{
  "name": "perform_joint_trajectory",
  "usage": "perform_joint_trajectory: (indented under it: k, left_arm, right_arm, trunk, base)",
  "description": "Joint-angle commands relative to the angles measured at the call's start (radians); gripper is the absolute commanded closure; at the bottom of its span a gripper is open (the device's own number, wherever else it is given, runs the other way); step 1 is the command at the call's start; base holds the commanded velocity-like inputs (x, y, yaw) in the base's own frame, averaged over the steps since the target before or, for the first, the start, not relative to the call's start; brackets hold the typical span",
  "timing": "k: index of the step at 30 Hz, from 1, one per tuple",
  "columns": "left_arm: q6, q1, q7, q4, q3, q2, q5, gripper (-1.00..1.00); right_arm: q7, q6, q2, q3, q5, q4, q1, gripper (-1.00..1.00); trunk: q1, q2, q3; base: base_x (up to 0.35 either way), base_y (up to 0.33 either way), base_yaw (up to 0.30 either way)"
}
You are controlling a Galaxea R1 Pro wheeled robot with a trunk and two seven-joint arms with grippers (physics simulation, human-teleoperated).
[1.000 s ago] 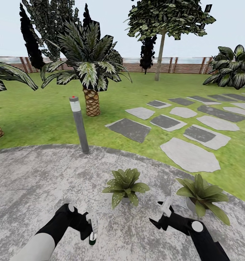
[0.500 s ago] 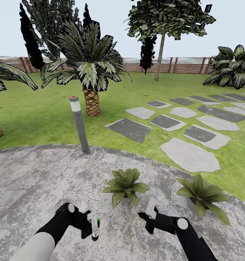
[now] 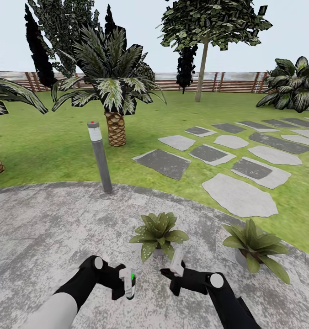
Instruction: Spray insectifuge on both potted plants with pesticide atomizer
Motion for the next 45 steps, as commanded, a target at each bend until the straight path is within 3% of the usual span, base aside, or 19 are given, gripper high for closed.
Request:
perform_joint_trajectory:
  k: [1,6,12,17,23,45]
  left_arm:
    - [-0.011,-0.001,-0.001,-0.002,-0.009,-0.007,-0.009,1.00]
    - [-0.013,-0.003,0.007,-0.006,-0.020,-0.047,-0.009,1.00]
    - [-0.014,-0.003,0.014,-0.030,-0.022,-0.072,-0.009,1.00]
    - [-0.014,-0.003,0.014,-0.042,-0.025,-0.079,-0.008,1.00]
    - [-0.013,-0.003,0.015,-0.047,-0.078,-0.095,0.000,1.00]
    - [-0.014,-0.003,0.014,-0.065,-0.082,-0.125,0.004,1.00]
  right_arm:
    - [0.004,-0.005,0.004,-0.004,0.008,-0.001,0.000,1.00]
    - [0.004,-0.005,0.007,-0.004,0.008,-0.002,0.000,1.00]
    - [0.004,-0.005,0.008,-0.004,0.008,-0.002,0.000,1.00]
    - [0.004,-0.005,0.008,-0.004,0.008,-0.002,0.000,1.00]
    - [0.004,-0.005,0.008,-0.004,0.009,-0.002,0.000,1.00]
    - [0.004,-0.005,0.008,-0.004,0.009,-0.002,0.000,1.00]
  trunk:
    - [0.000,0.000,-0.001]
    - [0.000,0.000,-0.001]
    - [0.000,0.000,-0.001]
    - [0.000,0.000,-0.001]
    - [0.000,0.000,-0.001]
    - [0.000,0.000,-0.001]
  base:
    - [0.000,0.000,0.000]
    - [0.000,0.000,0.000]
    - [0.000,0.000,0.000]
    - [0.000,0.000,0.000]
    - [0.000,0.000,0.000]
    - [0.000,0.000,0.000]
